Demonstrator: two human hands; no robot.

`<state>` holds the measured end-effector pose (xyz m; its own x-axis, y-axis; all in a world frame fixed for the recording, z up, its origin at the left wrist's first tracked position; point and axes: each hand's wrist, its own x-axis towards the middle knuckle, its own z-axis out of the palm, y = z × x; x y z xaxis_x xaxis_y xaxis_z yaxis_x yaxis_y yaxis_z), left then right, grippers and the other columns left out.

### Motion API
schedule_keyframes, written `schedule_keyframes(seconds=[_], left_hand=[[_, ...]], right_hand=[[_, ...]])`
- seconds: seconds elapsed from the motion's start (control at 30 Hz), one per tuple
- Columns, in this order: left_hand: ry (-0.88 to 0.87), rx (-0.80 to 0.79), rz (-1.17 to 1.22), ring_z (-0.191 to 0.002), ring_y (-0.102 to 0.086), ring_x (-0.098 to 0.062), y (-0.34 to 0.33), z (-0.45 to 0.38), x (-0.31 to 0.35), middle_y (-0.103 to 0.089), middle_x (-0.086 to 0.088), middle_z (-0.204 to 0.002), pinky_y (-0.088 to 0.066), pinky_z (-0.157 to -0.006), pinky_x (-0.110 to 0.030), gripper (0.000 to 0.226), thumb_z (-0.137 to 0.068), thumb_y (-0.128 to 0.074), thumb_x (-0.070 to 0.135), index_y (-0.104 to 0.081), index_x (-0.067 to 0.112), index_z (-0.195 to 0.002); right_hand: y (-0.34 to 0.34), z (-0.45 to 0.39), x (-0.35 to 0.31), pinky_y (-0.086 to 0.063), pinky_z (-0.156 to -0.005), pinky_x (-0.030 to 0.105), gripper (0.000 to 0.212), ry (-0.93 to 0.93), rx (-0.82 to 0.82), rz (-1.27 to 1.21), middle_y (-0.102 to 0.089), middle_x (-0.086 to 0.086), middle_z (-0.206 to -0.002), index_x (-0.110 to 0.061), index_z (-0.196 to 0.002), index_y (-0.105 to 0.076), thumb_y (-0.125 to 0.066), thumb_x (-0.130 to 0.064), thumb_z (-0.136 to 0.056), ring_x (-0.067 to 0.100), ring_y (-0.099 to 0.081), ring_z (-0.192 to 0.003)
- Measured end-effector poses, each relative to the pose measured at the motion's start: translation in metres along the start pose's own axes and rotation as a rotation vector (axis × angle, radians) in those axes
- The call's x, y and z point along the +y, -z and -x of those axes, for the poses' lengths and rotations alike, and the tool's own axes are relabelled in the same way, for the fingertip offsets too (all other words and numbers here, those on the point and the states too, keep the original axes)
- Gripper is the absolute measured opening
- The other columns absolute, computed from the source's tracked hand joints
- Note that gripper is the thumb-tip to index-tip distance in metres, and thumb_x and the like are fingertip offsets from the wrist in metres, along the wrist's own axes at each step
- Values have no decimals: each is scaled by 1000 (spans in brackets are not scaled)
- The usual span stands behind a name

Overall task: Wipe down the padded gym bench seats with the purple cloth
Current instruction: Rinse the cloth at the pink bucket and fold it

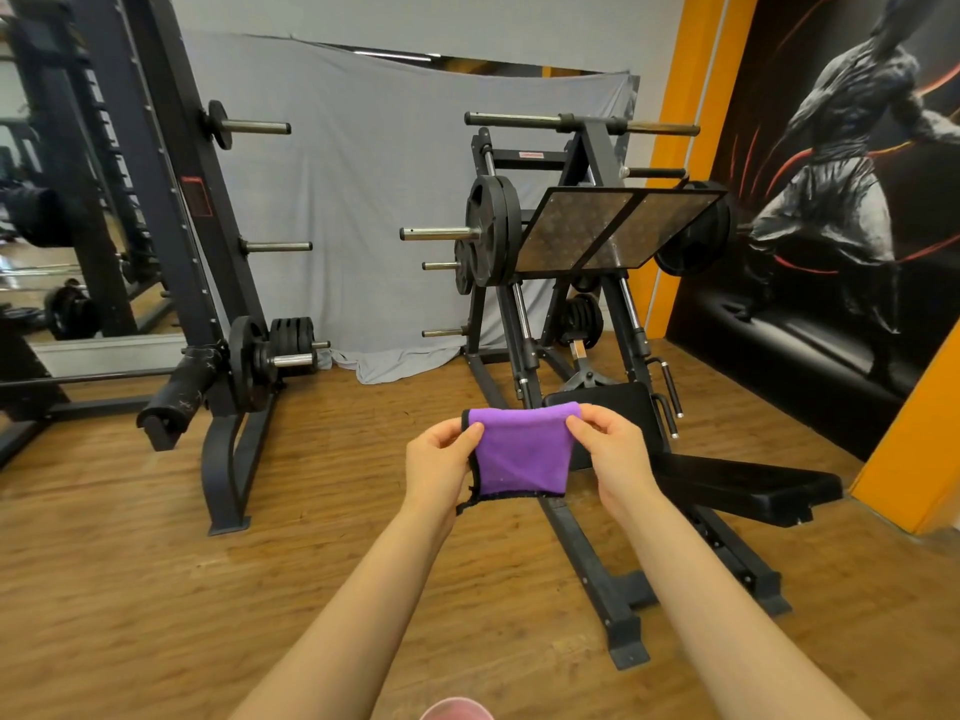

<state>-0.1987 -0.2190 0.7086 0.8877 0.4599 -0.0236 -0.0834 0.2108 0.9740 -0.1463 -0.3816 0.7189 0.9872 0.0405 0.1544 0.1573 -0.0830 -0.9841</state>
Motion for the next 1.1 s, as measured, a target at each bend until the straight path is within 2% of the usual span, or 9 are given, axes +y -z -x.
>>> schedule_keyframes(seconds=[0.17,0.33,0.43,0.53,0.67,0.83,0.97,1.03,1.1], left_hand=[[-135,74,-129,-110,-54,-10,-1,-2,5,-60,6,-119,-42,-79,-17,16,-86,-69,14,-71,11,-101],[-127,-35,-45,-91,-62,-4,-2,3,16,-70,8,-94,-45,-60,-5,17,-91,-63,12,-71,13,-106],[-134,-101,-44,-97,-64,-8,-2,2,19,-72,6,-100,-51,-76,-16,24,-90,-63,11,-68,13,-113],[-118,-173,-15,-103,-66,-13,-2,2,21,-71,2,-109,-55,-81,-27,33,-91,-61,8,-63,13,-123],[-146,-242,-66,-106,-65,-18,-1,-1,19,-69,-2,-113,-56,-85,-35,45,-91,-60,5,-56,20,-133],[-183,-292,-180,-106,-58,-4,1,-2,14,-57,4,-128,-53,-75,-15,62,-91,-58,1,-37,24,-145],[-209,-192,-211,-89,-60,1,0,-2,8,-64,5,-111,-51,-69,-14,52,-92,-55,-2,-49,21,-137],[-192,-91,-190,-86,-61,-4,-1,-4,3,-68,-1,-108,-51,-69,-14,39,-91,-57,-1,-60,16,-126],[-150,-19,-186,-92,-64,-14,-3,-7,-1,-69,-8,-111,-54,-78,-25,24,-90,-61,4,-67,13,-111]], right_hand=[[-2,0,-4,-44,-66,14,18,59,31,-56,-65,-4,-96,-15,-108,-64,-54,-12,-93,5,-58,-92],[-1,-2,-6,-53,-80,29,21,46,60,-146,-68,3,-100,-13,-110,-66,-59,-14,-90,16,-62,-98],[1,-3,-7,-55,-81,35,20,51,30,-194,-68,4,-102,-17,-108,-66,-60,-15,-89,19,-64,-98],[3,-3,-8,-56,-83,41,37,46,-43,-176,-65,5,-109,-16,-124,-59,-62,-13,-88,20,-63,-102],[3,-1,-9,-56,-82,35,54,93,-113,-110,-60,1,-117,-20,-138,-44,-60,-6,-88,16,-61,-103],[1,-1,-5,-56,-82,34,59,91,-201,4,-58,1,-120,-23,-143,-35,-57,-7,-90,15,-60,-105],[0,-1,-1,-56,-82,32,51,56,-149,-61,-61,-1,-116,-20,-138,-44,-58,-9,-90,13,-61,-104],[-3,0,1,-55,-85,35,46,36,-133,-83,-62,0,-117,-18,-134,-49,-58,-9,-90,14,-60,-106],[-6,0,5,-54,-86,34,39,8,-102,-61,-63,1,-116,-14,-129,-54,-58,-10,-90,16,-60,-106]])
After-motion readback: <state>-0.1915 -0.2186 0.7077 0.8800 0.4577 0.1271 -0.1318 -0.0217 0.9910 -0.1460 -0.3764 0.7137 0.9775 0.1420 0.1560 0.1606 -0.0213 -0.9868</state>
